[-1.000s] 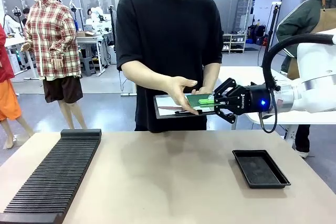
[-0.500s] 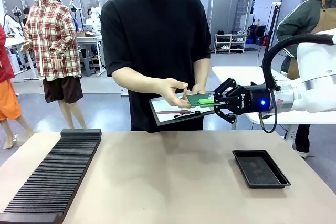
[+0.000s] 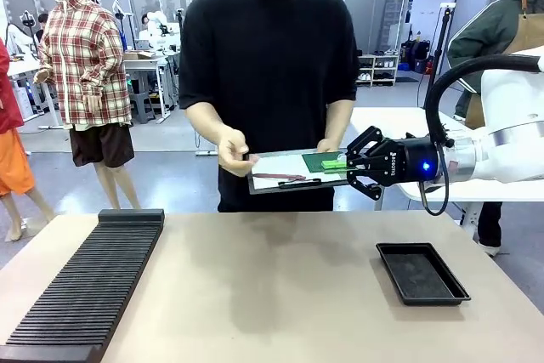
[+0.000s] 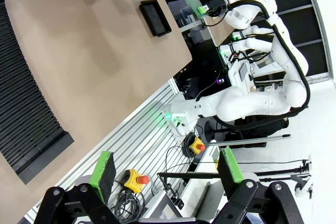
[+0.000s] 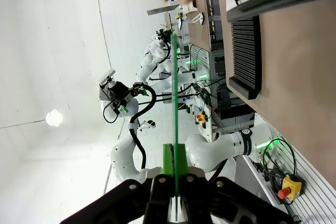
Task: Inspect the PCB.
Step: Place the Blank PCB in the ESD tray.
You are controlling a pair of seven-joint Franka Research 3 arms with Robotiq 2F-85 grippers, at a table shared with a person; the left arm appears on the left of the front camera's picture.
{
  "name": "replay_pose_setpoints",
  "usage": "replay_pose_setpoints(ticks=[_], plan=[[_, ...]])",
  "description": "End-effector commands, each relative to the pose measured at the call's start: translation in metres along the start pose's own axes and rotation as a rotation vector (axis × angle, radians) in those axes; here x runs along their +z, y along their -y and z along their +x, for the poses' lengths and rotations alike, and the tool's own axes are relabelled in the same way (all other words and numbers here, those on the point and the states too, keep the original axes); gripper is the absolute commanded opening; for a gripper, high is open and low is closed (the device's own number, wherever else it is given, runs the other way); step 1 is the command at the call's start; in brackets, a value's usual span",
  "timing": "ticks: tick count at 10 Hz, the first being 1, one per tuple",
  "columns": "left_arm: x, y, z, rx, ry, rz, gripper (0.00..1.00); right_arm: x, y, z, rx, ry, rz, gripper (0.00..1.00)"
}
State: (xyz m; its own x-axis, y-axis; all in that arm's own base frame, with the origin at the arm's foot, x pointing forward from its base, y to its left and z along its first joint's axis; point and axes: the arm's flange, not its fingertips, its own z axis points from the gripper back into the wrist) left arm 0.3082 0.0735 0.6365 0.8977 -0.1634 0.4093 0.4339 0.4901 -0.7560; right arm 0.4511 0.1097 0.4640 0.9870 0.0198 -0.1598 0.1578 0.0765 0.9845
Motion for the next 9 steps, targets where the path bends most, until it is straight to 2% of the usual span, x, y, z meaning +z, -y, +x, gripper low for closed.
replay_pose_setpoints(ticks=[1,6,7,8,9], plan=[[0.002,0.001,0.003,0.002,-0.007,0.005,1.0,-0.002,-0.003,-0.001,0.005,-0.003,-0.001,0.0],[0.002,0.001,0.003,0.002,-0.007,0.005,1.0,-0.002,-0.003,-0.001,0.005,-0.003,-0.001,0.0],[0.002,0.001,0.003,0.002,-0.007,0.005,1.0,0.0,0.0,0.0,0.0,0.0,0.0,0.03],[0.002,0.001,0.003,0.002,-0.007,0.005,1.0,0.015,-0.007,-0.004,0.069,0.063,-0.07,0.03],[0.002,0.001,0.003,0.002,-0.007,0.005,1.0,0.035,-0.007,-0.012,0.093,0.066,-0.16,0.03]])
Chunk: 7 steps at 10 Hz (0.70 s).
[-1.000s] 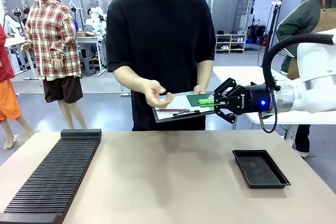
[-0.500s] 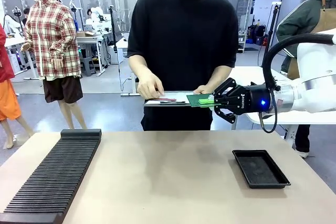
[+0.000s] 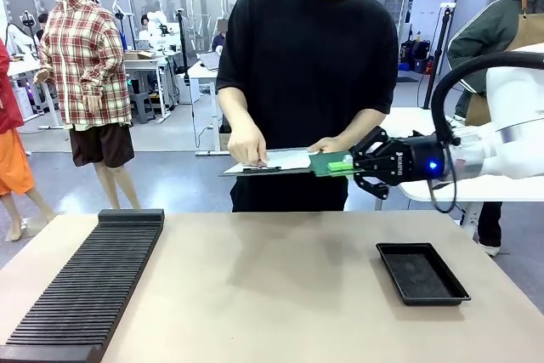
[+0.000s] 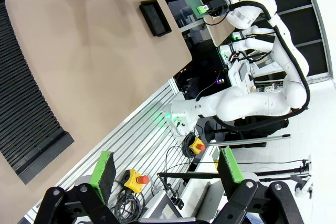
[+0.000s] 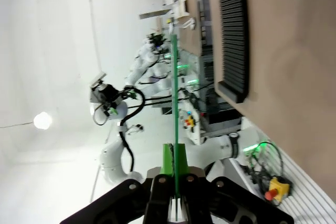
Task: Inspect the PCB.
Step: Place the Blank PCB in the ESD tray.
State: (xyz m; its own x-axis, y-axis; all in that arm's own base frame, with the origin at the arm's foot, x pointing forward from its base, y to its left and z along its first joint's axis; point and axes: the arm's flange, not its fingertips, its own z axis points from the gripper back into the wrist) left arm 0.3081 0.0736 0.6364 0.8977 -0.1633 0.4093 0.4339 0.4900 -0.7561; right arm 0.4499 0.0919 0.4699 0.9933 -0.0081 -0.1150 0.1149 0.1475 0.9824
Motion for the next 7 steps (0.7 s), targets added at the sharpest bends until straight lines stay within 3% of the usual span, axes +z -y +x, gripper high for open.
replay_pose_setpoints(ticks=[1,3,7], plan=[[0.002,0.002,0.003,0.002,-0.008,0.005,1.0,0.037,0.0,-0.018,0.077,0.031,-0.165,0.03],[0.002,0.002,0.003,0.002,-0.008,0.005,1.0,0.066,0.003,-0.031,0.12,0.035,-0.274,0.03],[0.002,0.002,0.003,0.002,-0.008,0.005,1.0,0.104,0.051,-0.028,0.189,0.051,-0.53,0.03]])
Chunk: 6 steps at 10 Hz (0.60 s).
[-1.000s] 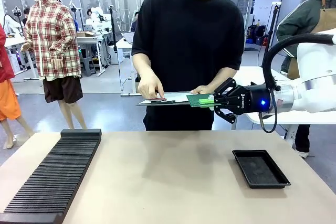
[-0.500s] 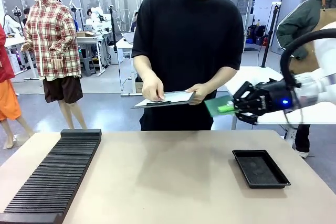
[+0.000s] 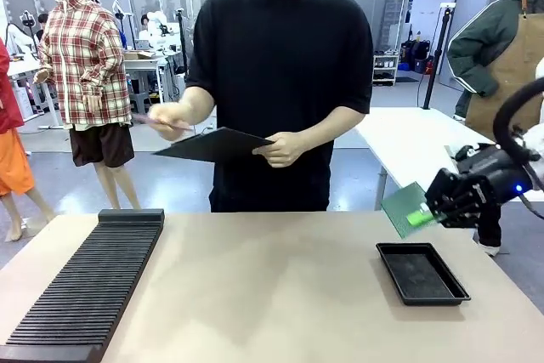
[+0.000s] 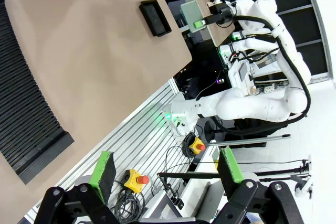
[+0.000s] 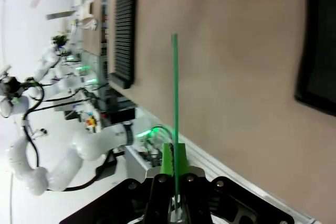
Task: Inspect the PCB.
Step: Place the Blank PCB in the ESD tray.
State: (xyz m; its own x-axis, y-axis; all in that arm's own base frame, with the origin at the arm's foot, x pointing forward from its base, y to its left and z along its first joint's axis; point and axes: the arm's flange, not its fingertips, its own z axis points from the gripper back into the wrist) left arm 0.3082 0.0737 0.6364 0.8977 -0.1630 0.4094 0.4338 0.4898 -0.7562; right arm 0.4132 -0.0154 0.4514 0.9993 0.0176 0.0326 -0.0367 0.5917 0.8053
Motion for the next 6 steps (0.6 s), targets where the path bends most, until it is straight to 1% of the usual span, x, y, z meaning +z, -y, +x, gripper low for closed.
replay_pose_setpoints(ticks=[1,2,4,5,6], plan=[[0.002,0.002,0.003,0.002,-0.008,0.006,1.0,-0.012,0.029,0.007,0.076,0.031,-0.085,0.03],[0.002,0.002,0.003,0.002,-0.008,0.006,1.0,-0.021,0.048,0.011,0.104,0.04,-0.162,0.03],[0.002,0.002,0.003,0.002,-0.008,0.006,1.0,-0.028,0.074,0.024,0.101,0.053,-0.219,0.03],[0.002,0.002,0.003,0.002,-0.008,0.006,1.0,-0.028,0.084,0.032,0.092,0.052,-0.226,0.03],[0.002,0.002,0.003,0.002,-0.008,0.006,1.0,-0.031,0.092,0.039,0.091,0.061,-0.263,0.03]])
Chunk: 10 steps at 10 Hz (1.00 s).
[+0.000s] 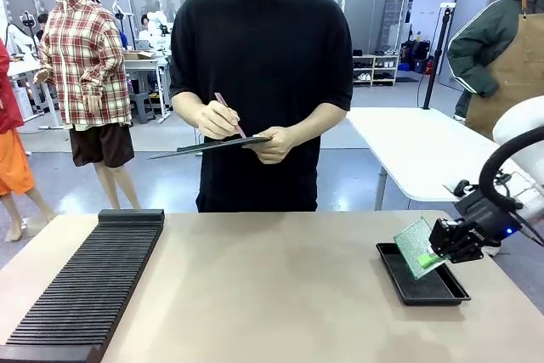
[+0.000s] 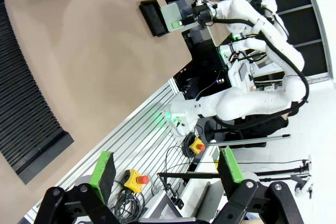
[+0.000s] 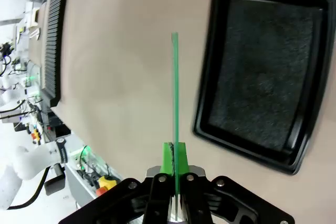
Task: Inspect the PCB.
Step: Place the Blank PCB in the ESD tray.
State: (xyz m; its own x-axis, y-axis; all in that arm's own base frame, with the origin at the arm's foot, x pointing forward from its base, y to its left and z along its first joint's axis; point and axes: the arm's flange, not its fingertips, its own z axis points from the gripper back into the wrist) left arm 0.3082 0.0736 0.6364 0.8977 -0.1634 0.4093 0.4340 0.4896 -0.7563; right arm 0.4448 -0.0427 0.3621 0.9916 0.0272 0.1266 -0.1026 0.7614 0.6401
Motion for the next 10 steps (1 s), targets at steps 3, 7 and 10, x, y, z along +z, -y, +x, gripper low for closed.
replay_pose_setpoints(ticks=[3,7,10], plan=[[0.002,0.002,0.003,0.002,-0.007,0.006,1.0,-0.029,0.023,0.026,-0.002,0.008,-0.124,0.03],[0.002,0.002,0.003,0.002,-0.007,0.006,1.0,-0.049,0.024,0.03,-0.033,0.016,-0.102,0.03],[0.002,0.002,0.003,0.002,-0.007,0.006,1.0,-0.046,0.023,0.027,-0.054,0.033,-0.109,0.35]])
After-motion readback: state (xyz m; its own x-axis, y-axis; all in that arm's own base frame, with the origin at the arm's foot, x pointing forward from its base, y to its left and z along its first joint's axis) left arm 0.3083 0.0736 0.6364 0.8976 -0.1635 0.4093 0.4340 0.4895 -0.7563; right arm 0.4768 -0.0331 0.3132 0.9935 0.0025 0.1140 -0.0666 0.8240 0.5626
